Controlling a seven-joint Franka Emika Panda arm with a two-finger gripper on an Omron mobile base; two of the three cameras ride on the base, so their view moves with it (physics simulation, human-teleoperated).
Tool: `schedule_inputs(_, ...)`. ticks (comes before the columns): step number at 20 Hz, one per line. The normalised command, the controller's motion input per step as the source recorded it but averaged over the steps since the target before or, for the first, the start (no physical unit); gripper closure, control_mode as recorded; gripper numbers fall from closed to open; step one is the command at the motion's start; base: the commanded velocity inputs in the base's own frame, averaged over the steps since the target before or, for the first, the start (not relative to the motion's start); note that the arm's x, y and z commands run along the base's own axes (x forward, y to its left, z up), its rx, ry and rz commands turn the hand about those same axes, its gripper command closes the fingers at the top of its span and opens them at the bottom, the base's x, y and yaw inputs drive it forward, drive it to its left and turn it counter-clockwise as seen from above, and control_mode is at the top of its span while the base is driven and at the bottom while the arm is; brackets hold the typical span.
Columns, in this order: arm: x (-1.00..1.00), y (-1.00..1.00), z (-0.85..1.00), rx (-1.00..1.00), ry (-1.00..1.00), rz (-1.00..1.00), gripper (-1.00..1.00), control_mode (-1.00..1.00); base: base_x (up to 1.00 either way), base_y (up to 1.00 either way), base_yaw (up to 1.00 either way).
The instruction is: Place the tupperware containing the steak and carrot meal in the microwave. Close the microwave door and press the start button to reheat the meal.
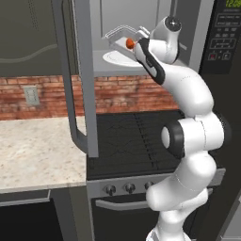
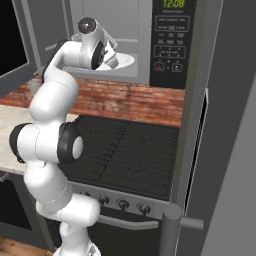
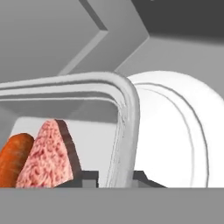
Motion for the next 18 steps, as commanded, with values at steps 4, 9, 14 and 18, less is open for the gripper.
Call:
schedule_inputs(4, 0.22, 0.0, -0.41, 0.0, 0.0, -0.13, -1.0, -1.0, 0.0, 0.0, 0.0)
schedule_inputs(9, 0.04, 0.0, -0.23, 0.0, -0.06, -0.15, -1.0, -1.0, 0.0, 0.0, 0.0)
schedule_inputs(14, -0.27, 0.0, 0.0, 0.0, -0.2, -0.07, -1.0, -1.0, 0.0, 0.0, 0.0)
schedule_inputs(18, -0.62, 0.0, 0.07, 0.0, -0.18, 0.0, -1.0, -1.0, 0.0, 0.0, 0.0)
